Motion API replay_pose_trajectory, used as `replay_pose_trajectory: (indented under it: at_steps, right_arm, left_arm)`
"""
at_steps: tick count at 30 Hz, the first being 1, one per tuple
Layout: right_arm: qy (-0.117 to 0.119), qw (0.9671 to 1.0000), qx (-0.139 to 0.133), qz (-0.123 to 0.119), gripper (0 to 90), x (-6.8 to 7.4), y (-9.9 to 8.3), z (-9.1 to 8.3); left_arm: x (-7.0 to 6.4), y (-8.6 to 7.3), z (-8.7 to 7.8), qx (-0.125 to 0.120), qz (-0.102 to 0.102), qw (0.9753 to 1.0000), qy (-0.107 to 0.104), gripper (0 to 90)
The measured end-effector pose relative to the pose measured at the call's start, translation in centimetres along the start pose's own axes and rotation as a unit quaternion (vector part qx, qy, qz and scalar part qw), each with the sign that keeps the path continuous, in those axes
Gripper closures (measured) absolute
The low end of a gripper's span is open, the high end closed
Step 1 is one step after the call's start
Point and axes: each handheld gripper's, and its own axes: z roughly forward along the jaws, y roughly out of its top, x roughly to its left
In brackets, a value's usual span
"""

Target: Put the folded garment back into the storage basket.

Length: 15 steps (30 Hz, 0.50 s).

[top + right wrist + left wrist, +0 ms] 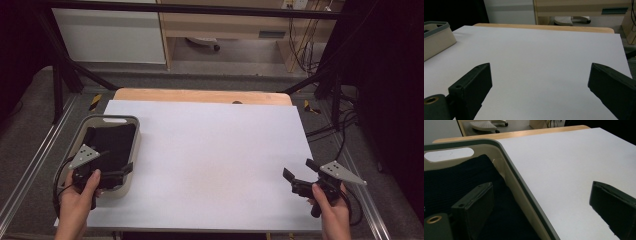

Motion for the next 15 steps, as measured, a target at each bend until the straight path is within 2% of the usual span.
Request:
replay_pose_trajectory:
  at_steps: [5, 15]
  right_arm:
    - [-0.001, 1.0000, 0.007, 0.001, 5.6, -0.1, -1.3, -0.4]
    - [0.002, 0.9999, 0.014, 0.005, 5.7, 0.3, -3.6, -0.9]
  left_arm:
    - [-0.3, -0.6, -0.1, 0.008, 0.005, 1.0000, 0.000, 5.8]
    - [-0.4, -1.7, -0.6, 0.007, 0.006, 1.0000, -0.001, 5.8]
